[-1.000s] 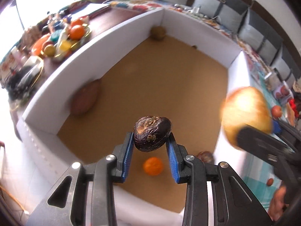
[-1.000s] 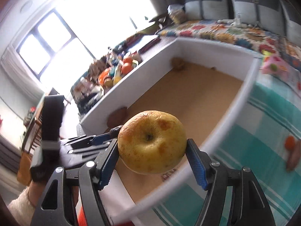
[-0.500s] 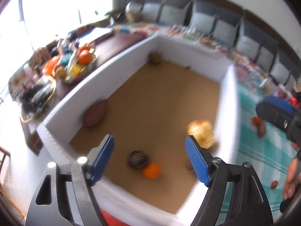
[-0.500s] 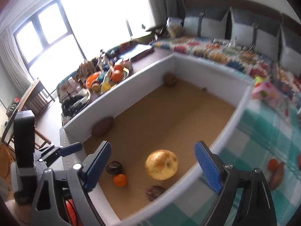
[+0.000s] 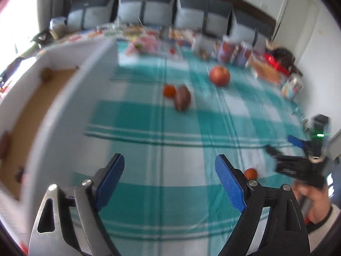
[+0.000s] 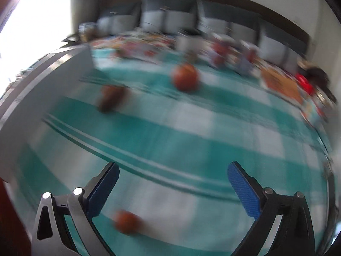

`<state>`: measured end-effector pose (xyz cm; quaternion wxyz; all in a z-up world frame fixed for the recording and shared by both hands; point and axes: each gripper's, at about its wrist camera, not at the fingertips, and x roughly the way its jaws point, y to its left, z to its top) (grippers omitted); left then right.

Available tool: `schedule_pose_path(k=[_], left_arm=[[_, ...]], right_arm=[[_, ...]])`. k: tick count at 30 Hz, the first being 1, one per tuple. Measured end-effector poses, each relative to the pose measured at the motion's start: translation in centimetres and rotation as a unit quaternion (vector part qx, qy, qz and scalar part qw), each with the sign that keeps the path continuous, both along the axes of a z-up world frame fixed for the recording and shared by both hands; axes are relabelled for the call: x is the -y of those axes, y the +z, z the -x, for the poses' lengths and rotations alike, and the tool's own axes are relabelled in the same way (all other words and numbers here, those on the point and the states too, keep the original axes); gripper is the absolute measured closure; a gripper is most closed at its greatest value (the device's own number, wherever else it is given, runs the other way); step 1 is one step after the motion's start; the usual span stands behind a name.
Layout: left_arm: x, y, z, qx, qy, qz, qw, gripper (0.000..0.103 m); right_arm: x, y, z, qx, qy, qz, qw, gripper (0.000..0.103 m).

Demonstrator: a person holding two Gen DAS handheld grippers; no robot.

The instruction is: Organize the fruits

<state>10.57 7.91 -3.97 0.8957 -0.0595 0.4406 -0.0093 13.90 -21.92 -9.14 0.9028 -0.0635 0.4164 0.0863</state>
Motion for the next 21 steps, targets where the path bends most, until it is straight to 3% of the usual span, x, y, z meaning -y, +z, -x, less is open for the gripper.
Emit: schedule_pose_path(k=[4,9,11,21], left_arm=[[2.1,-4.9,-3.2,-0.006,0.012,-0.033,0.9994,0.015],[2.6,-8.8,-5.4,-0.017,0.023,-0.084,0.996,0.013],[1.9,-8.9,-4.9,0.009,0.034,-0.067,0.9971,0.012],[2.0,-9.4,-5.3,0.006,0.035,-0.071,0.9968,0.006]], right_arm=[[5.4,-3.0,0.0,-0.021,-0.058,-0.013,0.998,0.002],[7.6,-5.6,-0.2,-0.023,-0.084,-0.036,0.996,0.0],[7.2,-5.6,-0.4,-0.023,-0.084,-0.03,0.996,0.0],[5.9,-5.7,0.8,-0.021,-0.087,-0.028,0.996,0.0]])
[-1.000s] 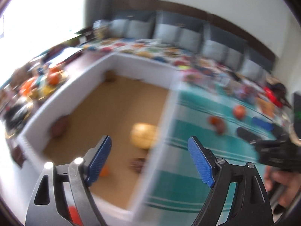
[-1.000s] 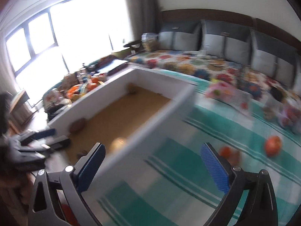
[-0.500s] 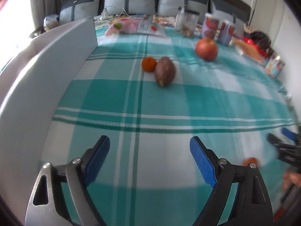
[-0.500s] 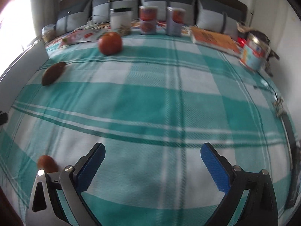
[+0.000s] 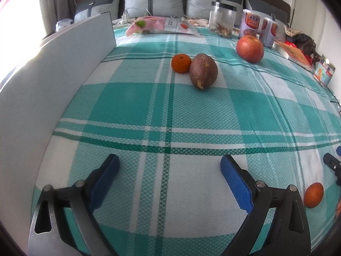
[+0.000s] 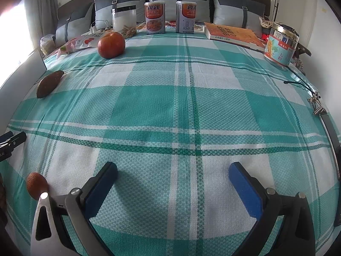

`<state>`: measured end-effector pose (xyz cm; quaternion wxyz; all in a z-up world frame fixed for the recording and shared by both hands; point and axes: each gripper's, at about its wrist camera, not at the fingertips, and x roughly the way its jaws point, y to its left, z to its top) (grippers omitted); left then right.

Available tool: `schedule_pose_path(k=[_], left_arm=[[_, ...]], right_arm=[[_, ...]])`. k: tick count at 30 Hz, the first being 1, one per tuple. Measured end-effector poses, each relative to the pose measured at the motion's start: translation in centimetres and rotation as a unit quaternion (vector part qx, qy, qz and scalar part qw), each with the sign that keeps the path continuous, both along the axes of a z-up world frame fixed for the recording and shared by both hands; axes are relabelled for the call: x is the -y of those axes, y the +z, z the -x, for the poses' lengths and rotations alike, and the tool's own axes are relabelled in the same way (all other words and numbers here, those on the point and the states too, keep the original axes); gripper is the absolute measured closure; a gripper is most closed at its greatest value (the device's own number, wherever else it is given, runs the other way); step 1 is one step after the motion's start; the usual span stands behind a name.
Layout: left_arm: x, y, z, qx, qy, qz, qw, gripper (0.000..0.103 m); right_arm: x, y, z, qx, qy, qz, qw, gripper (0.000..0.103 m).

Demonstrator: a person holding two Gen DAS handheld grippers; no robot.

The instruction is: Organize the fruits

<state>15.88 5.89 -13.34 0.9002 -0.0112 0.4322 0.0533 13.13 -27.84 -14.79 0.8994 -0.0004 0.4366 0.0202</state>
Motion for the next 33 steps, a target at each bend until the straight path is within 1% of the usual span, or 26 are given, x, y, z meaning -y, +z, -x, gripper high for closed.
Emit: schedule_pose_path(k=[27,28,30,31,33], left_arm=[[0.0,0.0,-0.1,-0.003,0.0,0.004,1.0,0.006],[-0.1,0.1,-0.3,-0.009,-0.003,0.006,0.9999,0.006],[-0.4,0.5,-1.1,-0.028,-0.014,0.024,0.9992,0.006],[-0.6,1.0,-1.9,-0.032,-0.022,0.048,0.9981,0.007],[-0.7,1.9,-3.4,-0.029,-0.028,0.072,0.9966,0.007]], right_arm=[[0.3,0.1,-0.2,0.0,0.0,0.0,1.0,0.0],[0.2,0.1,-0.2,0.0,0.0,0.0,1.0,0.0],[0.3,0.1,-0.2,0.0,0.0,0.0,1.0,0.0],[0.3,0.1,-0.3,0.0,0.0,0.0,1.0,0.0],[0.3,0.1,-0.3,0.0,0.0,0.0,1.0,0.0]])
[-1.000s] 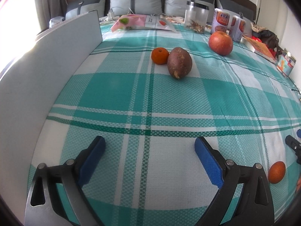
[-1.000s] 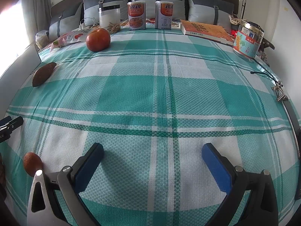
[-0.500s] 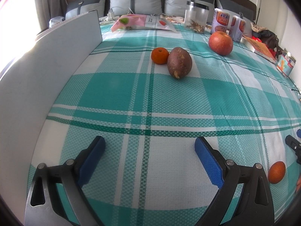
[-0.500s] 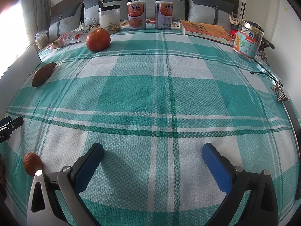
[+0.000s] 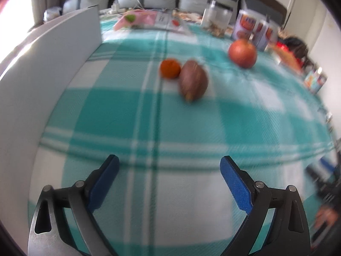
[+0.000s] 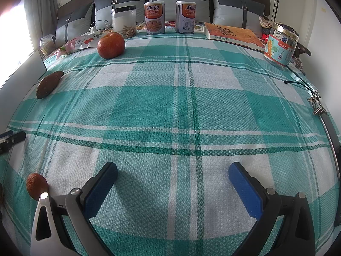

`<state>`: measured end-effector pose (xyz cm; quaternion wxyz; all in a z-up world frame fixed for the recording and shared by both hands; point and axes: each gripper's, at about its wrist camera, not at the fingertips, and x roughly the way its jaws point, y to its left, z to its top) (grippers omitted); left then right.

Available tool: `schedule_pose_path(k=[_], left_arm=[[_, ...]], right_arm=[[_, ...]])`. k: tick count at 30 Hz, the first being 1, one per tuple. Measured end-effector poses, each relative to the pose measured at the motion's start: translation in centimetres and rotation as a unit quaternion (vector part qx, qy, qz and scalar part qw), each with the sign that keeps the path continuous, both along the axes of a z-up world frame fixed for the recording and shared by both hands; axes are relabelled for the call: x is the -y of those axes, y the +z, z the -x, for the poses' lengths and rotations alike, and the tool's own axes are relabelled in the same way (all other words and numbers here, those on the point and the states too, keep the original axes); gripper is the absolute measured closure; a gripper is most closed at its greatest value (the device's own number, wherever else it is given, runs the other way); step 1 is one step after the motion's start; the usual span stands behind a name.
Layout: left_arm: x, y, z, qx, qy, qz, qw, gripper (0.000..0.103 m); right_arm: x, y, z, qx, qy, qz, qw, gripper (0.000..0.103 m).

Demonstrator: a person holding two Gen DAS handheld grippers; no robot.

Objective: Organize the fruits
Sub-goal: 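Grasp the second sweet potato with the left tool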

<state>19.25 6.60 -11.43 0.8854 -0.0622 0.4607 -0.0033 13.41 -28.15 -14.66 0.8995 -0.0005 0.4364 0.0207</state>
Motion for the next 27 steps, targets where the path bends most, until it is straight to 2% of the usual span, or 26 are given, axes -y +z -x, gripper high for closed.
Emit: schedule_pose_path(k=[2,4,8,9,10,11,12,13,15,19,24,27], left_arm=[[0.4,1.3,-2.1,0.011,-0.004,0.001,0.9999,0.007],[1.4,2.5,-4.9,0.017,-0.012,-0.019,0.9996,0.007],[2.9,1.8,-9.5,-0.029,-0.018,-0.077,0.9964,0.009],[2.9,1.6,-10.0,-0.034,-0.014,-0.079,0.9962,0.015],[2.7,1.5,-10.4,-0.037,-0.011,-0.077,0.9963,0.033],[2.6,1.4,-10.8,-0.043,-0.014,-0.065,0.9969,0.041],[2.5,1.3,-11.0,-0.051,-0.024,-0.041,0.9976,0.062],[2.6,1.3,-10.9,-0.055,-0.026,-0.033,0.9976,0.062],[2.9,1.3,-10.2,-0.053,-0.029,-0.044,0.9972,0.063],[2.9,1.7,-6.1,-0.061,-0.05,-0.02,0.9967,0.063],[2.6,1.7,1.8,-0.084,-0.079,-0.002,0.9933,0.062],[2.2,1.2,6.1,-0.093,-0.08,0.002,0.9924,0.062]], right_arm=[[0.0,0.0,0.0,0.0,0.0,0.0,1.0,0.0],[0.0,0.0,0.0,0.0,0.0,0.0,1.0,0.0],[0.0,0.0,0.0,0.0,0.0,0.0,1.0,0.0],[0.0,0.0,0.0,0.0,0.0,0.0,1.0,0.0],[0.0,0.0,0.0,0.0,0.0,0.0,1.0,0.0],[-0.1,0.0,0.0,0.0,0.0,0.0,1.0,0.0],[-0.1,0.0,0.0,0.0,0.0,0.0,1.0,0.0],[0.0,0.0,0.0,0.0,0.0,0.0,1.0,0.0],[0.0,0.0,0.0,0.0,0.0,0.0,1.0,0.0],[0.0,0.0,0.0,0.0,0.0,0.0,1.0,0.0],[-0.1,0.0,0.0,0.0,0.0,0.0,1.0,0.0],[-0.1,0.0,0.0,0.0,0.0,0.0,1.0,0.0]])
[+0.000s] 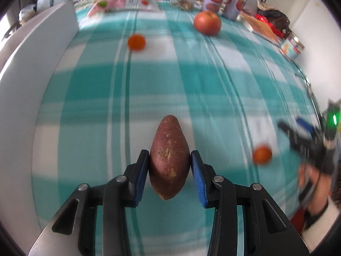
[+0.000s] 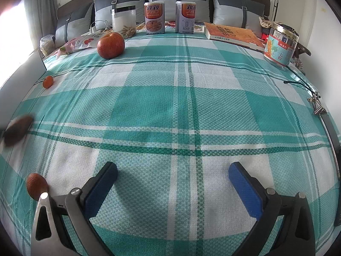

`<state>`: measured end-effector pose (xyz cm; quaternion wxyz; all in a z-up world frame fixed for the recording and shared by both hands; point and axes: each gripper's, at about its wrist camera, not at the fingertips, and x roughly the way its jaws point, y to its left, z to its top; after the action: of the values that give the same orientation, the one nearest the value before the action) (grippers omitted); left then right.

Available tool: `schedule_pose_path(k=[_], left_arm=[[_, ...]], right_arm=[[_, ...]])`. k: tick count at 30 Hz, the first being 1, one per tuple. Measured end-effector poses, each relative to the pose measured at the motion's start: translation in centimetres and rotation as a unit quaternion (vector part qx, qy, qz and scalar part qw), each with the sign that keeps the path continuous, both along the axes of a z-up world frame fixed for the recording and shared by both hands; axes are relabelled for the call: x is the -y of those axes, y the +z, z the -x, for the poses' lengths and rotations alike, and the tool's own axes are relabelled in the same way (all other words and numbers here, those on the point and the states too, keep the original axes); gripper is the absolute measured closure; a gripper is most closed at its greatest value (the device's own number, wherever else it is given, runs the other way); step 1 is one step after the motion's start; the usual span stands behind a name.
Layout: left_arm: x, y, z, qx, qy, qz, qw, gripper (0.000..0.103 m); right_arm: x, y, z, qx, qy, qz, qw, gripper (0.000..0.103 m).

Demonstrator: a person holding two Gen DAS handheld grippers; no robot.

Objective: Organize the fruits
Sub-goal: 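Grasp the second sweet potato with the left tool, then grasp the brown round fruit with the right tool while the left tool holds the sweet potato, then carry both fruits into the white box and open both tools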

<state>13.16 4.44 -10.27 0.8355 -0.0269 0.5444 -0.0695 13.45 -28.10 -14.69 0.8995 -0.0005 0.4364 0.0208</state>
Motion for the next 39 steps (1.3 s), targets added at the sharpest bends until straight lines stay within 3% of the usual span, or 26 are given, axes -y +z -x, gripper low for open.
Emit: schedule_pose_path(k=[2,6,9,12,13,15,17,19,20,21,22,25,28,31,33,36,38,39], left_arm=[[-0.1,-0.3,1.4,0.006,-0.001,-0.002,1.0,0.059],[0.1,-0.7,2.4,0.023,-0.006,-0.036,0.9991,0.041],[0.2,-0.8,2.1,0.03,-0.008,-0.049,0.9983,0.041],[0.3,-1.1,2.1,0.034,-0.011,-0.039,0.9986,0.046],[0.5,-1.3,2.1,0.032,-0.018,-0.04,0.9985,0.063],[0.9,-1.6,2.3,0.037,-0.032,-0.05,0.9976,0.063],[0.9,-1.5,2.8,0.04,-0.031,-0.052,0.9974,0.063],[0.3,-0.9,3.5,0.04,-0.019,-0.031,0.9985,0.064],[-0.2,-0.3,4.1,0.044,-0.013,-0.02,0.9987,0.064],[-0.6,0.3,4.5,0.048,-0.009,-0.013,0.9987,0.064],[-1.0,1.1,5.0,0.052,-0.004,-0.003,0.9987,0.064],[-3.6,4.9,7.0,0.074,0.018,0.049,0.9959,0.065],[-7.7,9.8,8.9,0.108,0.052,0.099,0.9878,0.067],[-13.8,13.9,10.1,0.147,0.113,0.119,0.9754,0.074],[-17.5,14.7,10.1,0.149,0.149,0.119,0.9703,0.077],[-23.2,13.6,9.6,0.144,0.209,0.084,0.9635,0.077],[-26.5,11.3,8.7,0.124,0.241,0.067,0.9603,0.079],[-27.8,10.1,8.2,0.109,0.254,0.065,0.9589,0.088]], right_arm=[[0.0,0.0,0.0,0.0,0.0,0.0,1.0,0.0],[0.1,0.0,-0.1,-0.002,0.001,-0.006,1.0,0.0],[0.0,0.7,0.9,-0.008,0.029,-0.031,0.999,0.003],[-2.5,2.7,4.5,0.019,0.119,-0.123,0.985,0.006],[-4.2,3.0,5.3,0.02,0.156,-0.13,0.979,0.006],[-7.3,3.1,5.6,0.008,0.199,-0.106,0.974,0.008],[-9.9,2.5,5.0,-0.014,0.22,-0.082,0.972,0.017],[-11.3,1.9,4.3,-0.029,0.229,-0.065,0.971,0.042],[-11.8,1.6,4.0,-0.036,0.233,-0.053,0.97,0.048],[-12.1,1.7,4.0,-0.027,0.232,-0.036,0.972,0.065],[-12.3,2.0,4.0,-0.024,0.232,-0.032,0.972,0.074],[-12.5,4.1,4.5,-0.014,0.228,-0.063,0.972,0.074],[-14.4,6.8,4.6,-0.016,0.241,-0.093,0.966,0.074],[-18.9,10.8,4.8,-0.001,0.286,-0.117,0.951,0.074],[-23.6,13.4,5.0,0.006,0.329,-0.132,0.935,0.074],[-31.2,16.4,5.4,0.001,0.395,-0.151,0.906,0.074],[-36.7,17.0,5.5,-0.028,0.433,-0.164,0.886,0.074],[-38.7,16.8,5.4,-0.044,0.443,-0.166,0.88,0.074]])
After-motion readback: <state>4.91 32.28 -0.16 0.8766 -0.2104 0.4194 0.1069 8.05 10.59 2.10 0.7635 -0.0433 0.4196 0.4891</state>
